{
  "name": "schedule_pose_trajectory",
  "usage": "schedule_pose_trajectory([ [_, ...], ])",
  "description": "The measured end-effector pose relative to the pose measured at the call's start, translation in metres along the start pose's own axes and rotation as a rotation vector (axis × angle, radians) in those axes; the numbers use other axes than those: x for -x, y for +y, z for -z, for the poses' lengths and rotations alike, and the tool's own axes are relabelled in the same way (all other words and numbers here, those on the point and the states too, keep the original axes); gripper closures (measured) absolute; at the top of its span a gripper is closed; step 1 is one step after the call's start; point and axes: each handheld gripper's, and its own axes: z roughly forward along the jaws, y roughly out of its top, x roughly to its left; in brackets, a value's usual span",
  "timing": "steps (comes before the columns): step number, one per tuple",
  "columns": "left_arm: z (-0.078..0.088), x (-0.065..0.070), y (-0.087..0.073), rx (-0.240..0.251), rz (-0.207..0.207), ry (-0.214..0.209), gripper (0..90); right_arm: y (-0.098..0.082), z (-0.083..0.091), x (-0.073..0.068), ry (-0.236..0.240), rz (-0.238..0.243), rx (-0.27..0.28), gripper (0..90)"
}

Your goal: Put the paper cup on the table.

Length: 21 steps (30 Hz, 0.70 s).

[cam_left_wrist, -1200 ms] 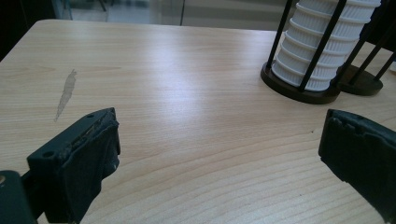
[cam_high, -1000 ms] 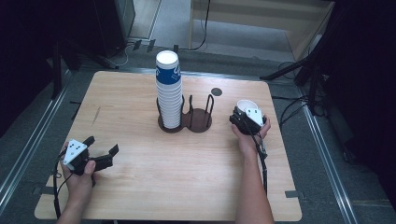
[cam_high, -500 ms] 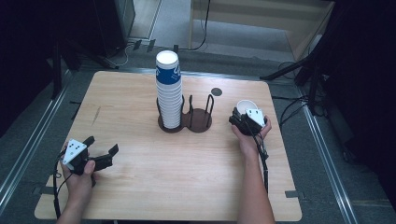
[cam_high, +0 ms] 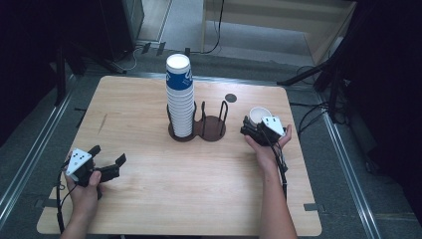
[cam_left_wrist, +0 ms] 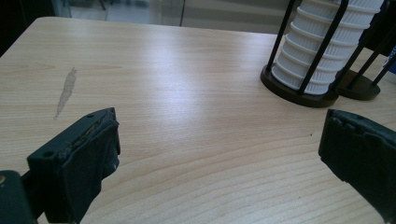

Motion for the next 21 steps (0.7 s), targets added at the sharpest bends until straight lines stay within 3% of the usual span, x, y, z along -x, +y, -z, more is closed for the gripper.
schedule_pose_trajectory([
  [3, 0.0, 0.0, 0.0, 0.001, -0.001, 0.001, 0.0, 0.004, 0.008, 0.0, 0.011, -0.019, 0.0, 0.0],
  [16, 0.0, 0.0, 0.0, 0.003, 0.001, 0.001, 0.0, 0.018, 0.052, -0.003, 0.086, -0.003, 0.049, 0.0],
  [21, 0.0, 0.0, 0.0, 0.003, 0.001, 0.0, 0.0, 0.019, 0.066, 0.001, 0.082, -0.01, 0.068, 0.0],
])
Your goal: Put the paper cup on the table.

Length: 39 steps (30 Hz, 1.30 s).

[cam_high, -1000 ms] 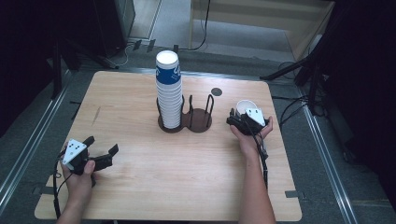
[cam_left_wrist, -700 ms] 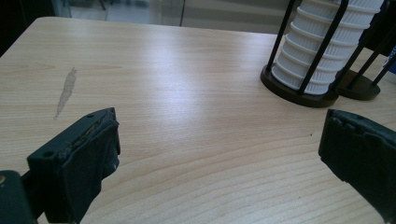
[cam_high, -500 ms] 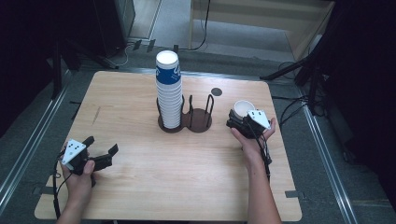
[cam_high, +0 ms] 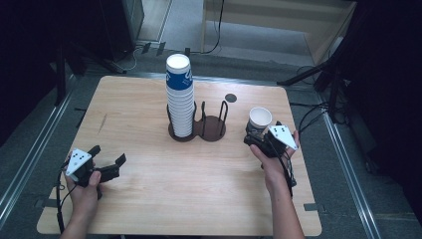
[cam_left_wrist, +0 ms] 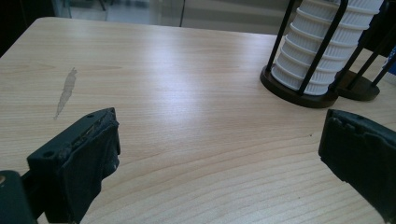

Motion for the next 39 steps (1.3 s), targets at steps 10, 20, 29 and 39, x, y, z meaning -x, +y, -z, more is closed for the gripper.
schedule_pose_trajectory([
  [10, 0.0, 0.0, 0.0, 0.0, 0.003, -0.004, 0.0, 0.005, 0.029, 0.008, 0.006, 0.001, 0.034, 0.0],
  [20, 0.0, 0.0, 0.0, 0.001, 0.003, -0.004, 0.0, 0.003, 0.049, 0.014, -0.011, 0.04, 0.044, 0.0],
  [29, 0.0, 0.0, 0.0, 0.001, 0.004, -0.005, 0.0, -0.001, 0.065, 0.022, -0.028, 0.034, 0.052, 0.0],
  [39, 0.0, 0.0, 0.0, 0.002, 0.005, -0.005, 0.0, -0.015, 0.081, 0.031, -0.042, 0.035, 0.039, 0.0],
])
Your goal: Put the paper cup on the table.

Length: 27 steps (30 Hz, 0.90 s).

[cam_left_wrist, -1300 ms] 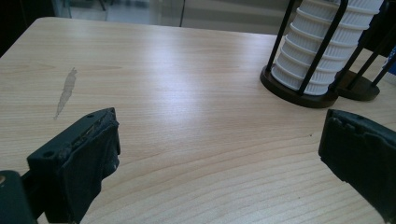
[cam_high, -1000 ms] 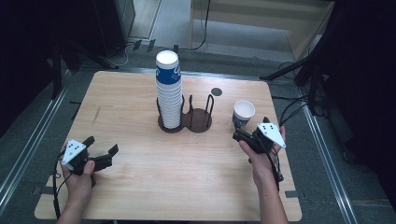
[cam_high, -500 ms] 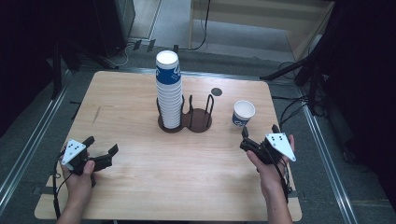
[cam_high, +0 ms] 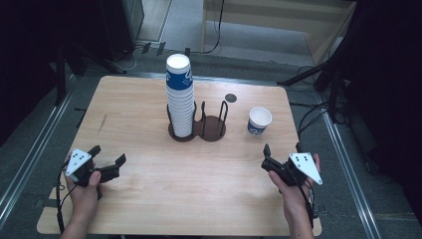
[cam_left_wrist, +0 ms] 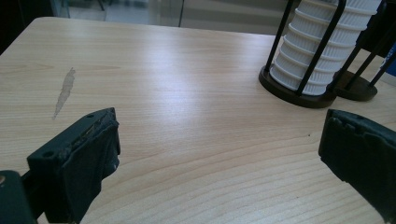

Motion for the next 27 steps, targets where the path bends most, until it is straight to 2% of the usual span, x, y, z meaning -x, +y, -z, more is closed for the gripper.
schedule_pose_trajectory([
  [14, 0.0, 0.0, 0.0, 0.0, 0.0, 0.001, 0.0, -0.025, 0.013, 0.011, -0.027, 0.015, -0.038, 0.0],
  [27, 0.0, 0.0, 0.0, -0.003, 0.004, 0.0, 0.0, -0.046, 0.026, 0.032, -0.079, 0.015, -0.079, 0.0],
])
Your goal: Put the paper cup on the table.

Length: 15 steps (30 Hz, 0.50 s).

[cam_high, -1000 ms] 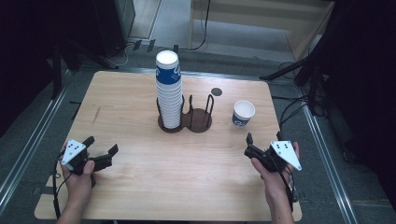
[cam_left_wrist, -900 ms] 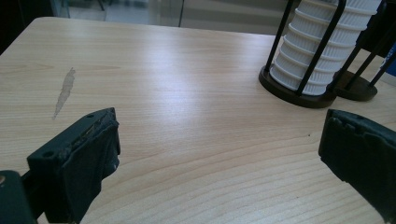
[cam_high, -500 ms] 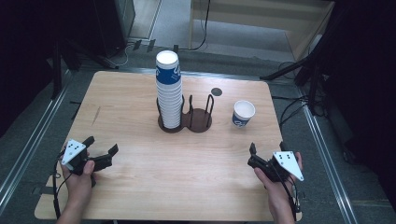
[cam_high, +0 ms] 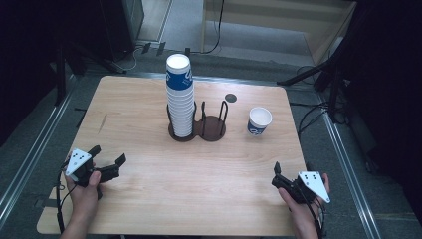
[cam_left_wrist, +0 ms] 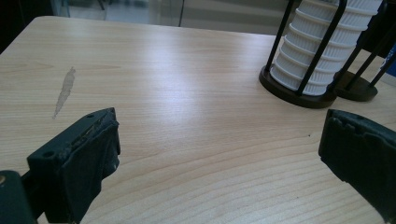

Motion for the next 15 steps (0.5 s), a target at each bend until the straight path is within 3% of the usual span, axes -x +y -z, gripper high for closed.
schedule_pose_trajectory([
  [15, 0.0, 0.0, 0.0, 0.0, -0.001, 0.0, 0.0, -0.019, 0.012, 0.018, -0.025, -0.008, -0.044, 0.0],
])
